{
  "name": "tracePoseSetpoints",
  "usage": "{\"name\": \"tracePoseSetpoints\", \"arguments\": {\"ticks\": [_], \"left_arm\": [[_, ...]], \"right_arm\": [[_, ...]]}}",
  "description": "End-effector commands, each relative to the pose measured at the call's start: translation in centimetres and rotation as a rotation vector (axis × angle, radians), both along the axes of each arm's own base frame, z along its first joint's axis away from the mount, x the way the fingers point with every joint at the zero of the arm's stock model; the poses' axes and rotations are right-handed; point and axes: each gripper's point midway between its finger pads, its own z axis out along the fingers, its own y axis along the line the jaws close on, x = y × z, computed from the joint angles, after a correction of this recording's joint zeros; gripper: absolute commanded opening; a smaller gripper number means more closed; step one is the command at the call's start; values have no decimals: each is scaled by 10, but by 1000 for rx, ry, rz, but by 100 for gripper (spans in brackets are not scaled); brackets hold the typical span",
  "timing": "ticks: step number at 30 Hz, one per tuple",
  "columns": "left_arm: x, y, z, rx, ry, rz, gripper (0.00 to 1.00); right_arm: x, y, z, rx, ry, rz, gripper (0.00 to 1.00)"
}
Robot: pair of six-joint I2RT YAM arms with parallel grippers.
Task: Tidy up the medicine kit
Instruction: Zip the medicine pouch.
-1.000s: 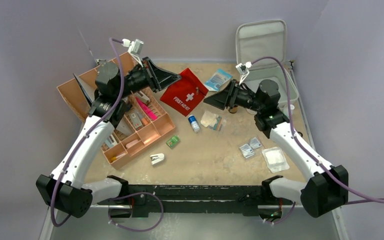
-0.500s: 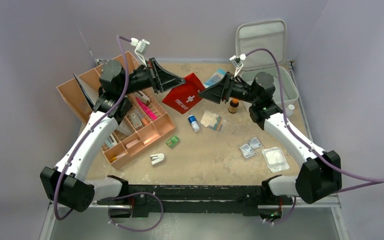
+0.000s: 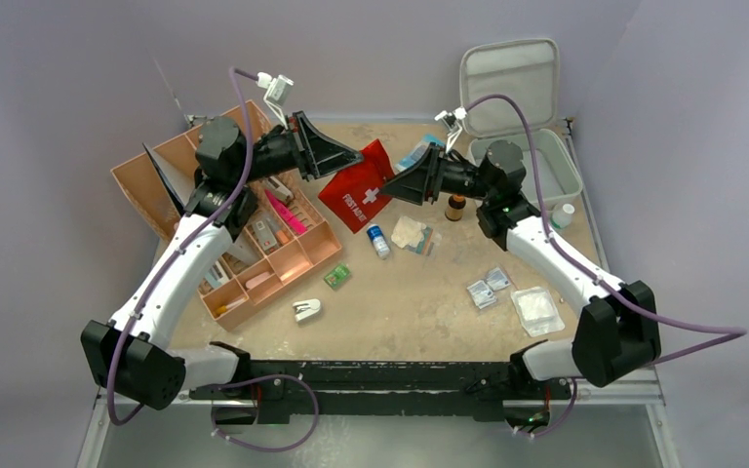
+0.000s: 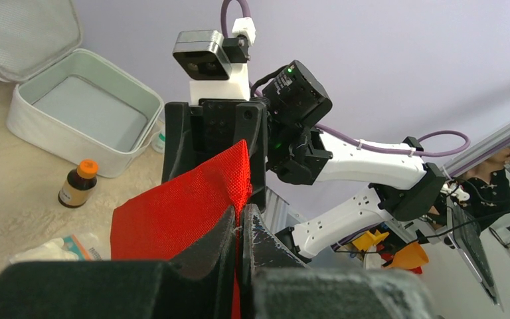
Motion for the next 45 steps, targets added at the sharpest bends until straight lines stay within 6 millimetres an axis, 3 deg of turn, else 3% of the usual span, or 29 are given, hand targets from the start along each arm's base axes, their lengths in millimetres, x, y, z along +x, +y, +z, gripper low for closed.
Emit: {"name": "tracePoseSetpoints", "arguments": {"ticks": [1, 6, 11, 15, 18, 21, 29, 34, 39, 42, 45], "left_arm": [[-2, 2, 12, -18, -61, -3, 0], [1, 2, 7, 10, -70, 6, 0], [7, 6, -5, 67, -79, 43, 0], [10, 10, -13, 78, -67, 36, 0], [9, 8, -16, 83, -64, 9, 0], [6, 8, -18, 90, -65, -23, 0], [1, 6, -26, 116, -63, -84, 0], [0, 6, -26, 117, -61, -89, 0], [3, 8, -27, 122, -54, -66, 0], [12, 14, -20, 103, -26, 2, 0], [21, 28, 2, -27, 26, 60, 0]], "right_arm": [[-4, 3, 29, 42, -109, 27, 46], [-1, 2, 22, 36, -95, 1, 28], [-10, -1, 0, 8, -46, 19, 14], [-17, -5, -14, -28, -35, 26, 17], [-23, -6, -12, -22, -38, 38, 29], [-27, -7, -7, -7, -31, 45, 30], [-33, -13, -2, 56, 4, 70, 20], [-32, -16, -6, 65, 16, 56, 0], [-32, -18, -9, 52, 14, 42, 0], [-29, -20, -23, 3, 21, 11, 0], [-26, -25, -50, -83, 45, -42, 0]]}}
